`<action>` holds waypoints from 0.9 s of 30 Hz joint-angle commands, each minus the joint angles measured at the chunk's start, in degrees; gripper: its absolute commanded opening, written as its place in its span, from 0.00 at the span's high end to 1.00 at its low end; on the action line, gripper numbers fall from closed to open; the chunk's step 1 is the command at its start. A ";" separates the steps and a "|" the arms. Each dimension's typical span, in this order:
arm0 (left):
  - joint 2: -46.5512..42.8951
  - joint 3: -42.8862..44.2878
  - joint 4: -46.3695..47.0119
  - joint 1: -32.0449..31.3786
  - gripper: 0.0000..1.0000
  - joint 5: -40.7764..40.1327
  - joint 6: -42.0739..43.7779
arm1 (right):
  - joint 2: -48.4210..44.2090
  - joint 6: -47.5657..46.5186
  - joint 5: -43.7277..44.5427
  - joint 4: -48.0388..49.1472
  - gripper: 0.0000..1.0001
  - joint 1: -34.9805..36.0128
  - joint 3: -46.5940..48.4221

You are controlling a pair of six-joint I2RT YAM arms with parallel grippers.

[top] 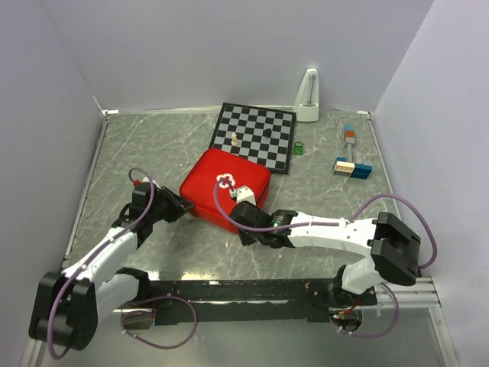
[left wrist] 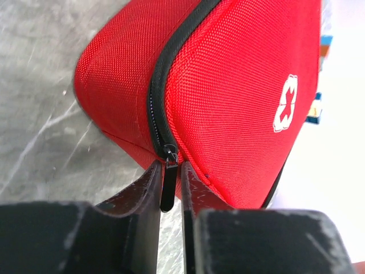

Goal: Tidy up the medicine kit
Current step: Zip the medicine box at the center of the board.

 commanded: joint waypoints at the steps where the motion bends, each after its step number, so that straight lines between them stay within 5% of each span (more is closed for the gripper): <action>1: 6.20 5.74 1.94 2.25 0.85 -0.50 7.64 | 0.05 -1.07 -0.14 -2.53 1.00 1.28 1.63; 5: 10.78 6.63 5.18 4.09 0.99 3.28 8.61 | 0.84 -1.69 -0.76 -3.05 1.00 1.98 2.68; 27: 14.04 9.80 1.50 6.82 0.99 -1.99 13.97 | -5.39 -0.11 10.40 -12.19 1.00 0.67 -2.32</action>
